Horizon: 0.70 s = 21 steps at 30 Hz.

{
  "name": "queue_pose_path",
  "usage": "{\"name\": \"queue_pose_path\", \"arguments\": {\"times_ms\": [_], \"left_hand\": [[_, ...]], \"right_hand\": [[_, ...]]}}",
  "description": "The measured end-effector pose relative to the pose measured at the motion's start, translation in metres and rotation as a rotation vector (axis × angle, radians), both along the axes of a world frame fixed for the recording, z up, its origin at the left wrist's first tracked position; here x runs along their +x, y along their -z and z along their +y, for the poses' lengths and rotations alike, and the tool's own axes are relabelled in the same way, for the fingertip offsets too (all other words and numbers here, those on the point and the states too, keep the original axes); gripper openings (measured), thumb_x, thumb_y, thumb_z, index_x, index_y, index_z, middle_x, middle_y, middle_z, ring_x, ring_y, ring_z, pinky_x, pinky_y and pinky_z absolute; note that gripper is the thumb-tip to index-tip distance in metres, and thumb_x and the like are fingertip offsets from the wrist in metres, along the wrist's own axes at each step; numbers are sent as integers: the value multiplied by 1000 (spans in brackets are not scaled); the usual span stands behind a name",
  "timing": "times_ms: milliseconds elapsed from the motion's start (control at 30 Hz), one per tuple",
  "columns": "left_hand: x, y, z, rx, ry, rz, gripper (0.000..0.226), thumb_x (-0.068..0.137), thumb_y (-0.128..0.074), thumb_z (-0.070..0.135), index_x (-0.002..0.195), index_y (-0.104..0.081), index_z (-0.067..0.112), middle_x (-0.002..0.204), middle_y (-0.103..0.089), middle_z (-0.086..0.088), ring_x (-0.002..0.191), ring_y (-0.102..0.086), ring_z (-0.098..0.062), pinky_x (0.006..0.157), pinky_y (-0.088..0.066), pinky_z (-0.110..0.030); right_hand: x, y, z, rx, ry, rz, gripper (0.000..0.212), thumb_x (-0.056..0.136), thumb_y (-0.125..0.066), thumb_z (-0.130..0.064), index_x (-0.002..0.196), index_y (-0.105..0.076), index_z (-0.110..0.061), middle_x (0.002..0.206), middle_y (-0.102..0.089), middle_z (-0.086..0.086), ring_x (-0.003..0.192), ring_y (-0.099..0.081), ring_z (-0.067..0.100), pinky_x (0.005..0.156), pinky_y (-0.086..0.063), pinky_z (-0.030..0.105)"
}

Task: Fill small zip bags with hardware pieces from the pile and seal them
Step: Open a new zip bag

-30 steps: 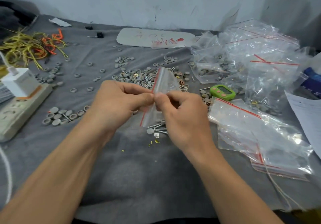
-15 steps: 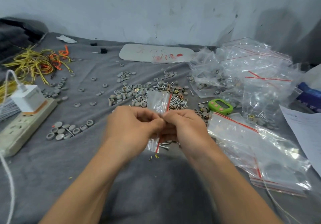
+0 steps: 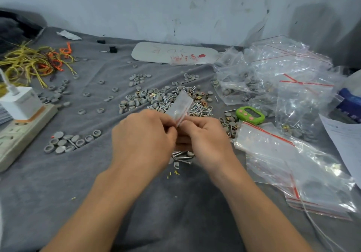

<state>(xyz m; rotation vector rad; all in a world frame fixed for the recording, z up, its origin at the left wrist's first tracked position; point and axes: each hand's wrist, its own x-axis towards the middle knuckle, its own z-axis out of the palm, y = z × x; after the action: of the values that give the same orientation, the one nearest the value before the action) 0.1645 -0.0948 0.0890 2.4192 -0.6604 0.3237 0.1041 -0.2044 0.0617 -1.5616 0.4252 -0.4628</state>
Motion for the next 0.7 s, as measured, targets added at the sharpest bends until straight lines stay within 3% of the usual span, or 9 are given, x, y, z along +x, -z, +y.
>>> {"name": "queue_pose_path", "arguments": {"times_ms": [100, 167, 267, 333, 467, 600, 700], "left_hand": [[8, -4, 5, -149, 61, 328, 9, 77, -79, 37, 73, -77, 45, 64, -72, 15, 72, -72, -9, 73, -57, -30], [11, -6, 7, -233, 88, 435, 10, 75, -82, 32, 68, -78, 40, 58, -71, 14, 63, -71, -3, 71, -56, -28], [11, -7, 9, -298, 121, 480, 17, 70, -83, 29, 68, -77, 45, 56, -70, 9, 57, -69, -3, 61, -47, -23], [11, -7, 10, -294, 133, 490, 17, 67, -83, 31, 69, -76, 46, 57, -70, 8, 56, -68, -4, 59, -44, -23], [14, -4, 10, -309, 159, 526, 8, 65, -85, 33, 67, -78, 36, 60, -72, 4, 60, -70, -9, 61, -46, -25], [16, -3, 11, -347, 226, 609, 4, 67, -83, 24, 66, -79, 23, 64, -74, -5, 58, -70, -16, 67, -57, -31], [18, -3, 13, -405, 294, 683, 7, 74, -84, 18, 69, -80, 15, 65, -73, -9, 54, -64, -13, 55, -49, -20]], "right_hand": [[-2, 1, 1, -97, 150, 31, 17, 86, -69, -20, 72, -78, -23, 63, -73, 5, 54, -69, 16, 57, -54, 33], [-5, 0, -1, -119, 248, 59, 11, 80, -77, -25, 68, -75, -24, 58, -70, 1, 45, -61, 10, 52, -46, 27], [-6, -4, 2, -21, 160, 35, 21, 87, -72, -17, 66, -74, -17, 62, -71, 7, 46, -60, 13, 46, -44, 22], [-6, -6, 5, -2, 61, 2, 25, 90, -67, -22, 66, -75, -19, 67, -73, 9, 53, -62, 16, 49, -47, 22], [-6, -9, 7, -27, -14, -7, 29, 97, -63, -22, 71, -77, -17, 72, -75, 15, 57, -62, 22, 55, -50, 29], [-7, -11, 3, 45, -16, -6, 34, 99, -56, -10, 71, -73, 0, 71, -71, 23, 56, -62, 27, 54, -49, 31], [-7, -11, 1, 88, -48, -3, 33, 98, -52, -4, 73, -69, 8, 66, -68, 21, 52, -61, 24, 48, -49, 26]]}}
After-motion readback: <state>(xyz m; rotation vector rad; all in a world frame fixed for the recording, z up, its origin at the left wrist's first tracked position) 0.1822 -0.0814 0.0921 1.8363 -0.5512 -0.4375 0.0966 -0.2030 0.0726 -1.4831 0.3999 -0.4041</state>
